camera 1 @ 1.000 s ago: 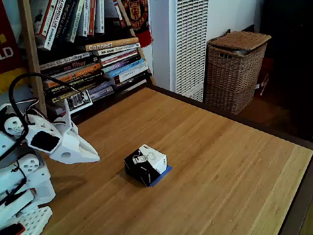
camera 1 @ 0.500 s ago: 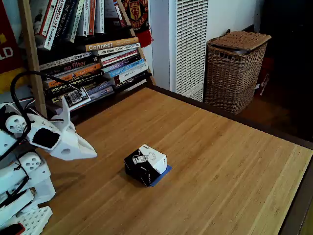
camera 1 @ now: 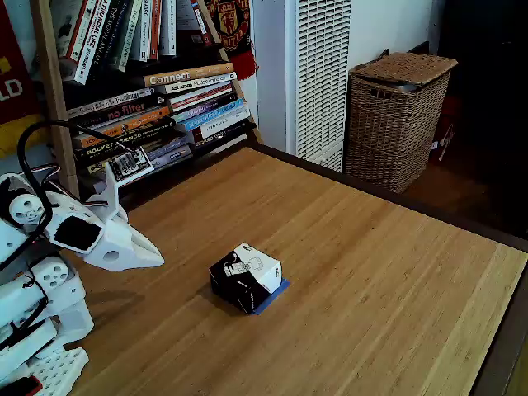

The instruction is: Push the box on top of the target

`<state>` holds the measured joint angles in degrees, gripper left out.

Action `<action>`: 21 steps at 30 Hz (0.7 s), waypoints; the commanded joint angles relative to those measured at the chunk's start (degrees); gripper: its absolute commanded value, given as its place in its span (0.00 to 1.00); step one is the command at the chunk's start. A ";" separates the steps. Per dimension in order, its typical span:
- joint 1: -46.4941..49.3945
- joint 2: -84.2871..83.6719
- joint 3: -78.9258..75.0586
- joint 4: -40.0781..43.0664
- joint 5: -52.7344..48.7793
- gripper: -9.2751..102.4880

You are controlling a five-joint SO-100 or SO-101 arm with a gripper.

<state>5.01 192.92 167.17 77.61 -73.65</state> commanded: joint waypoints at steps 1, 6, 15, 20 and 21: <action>-0.44 0.62 -0.18 -0.88 0.44 0.09; -0.44 0.62 -0.18 -0.88 0.44 0.09; -0.44 0.62 -0.18 -0.88 0.44 0.09; -0.44 0.62 -0.18 -0.88 0.44 0.09; -0.44 0.62 -0.18 -0.88 0.44 0.09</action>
<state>5.01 192.92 167.17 77.61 -73.65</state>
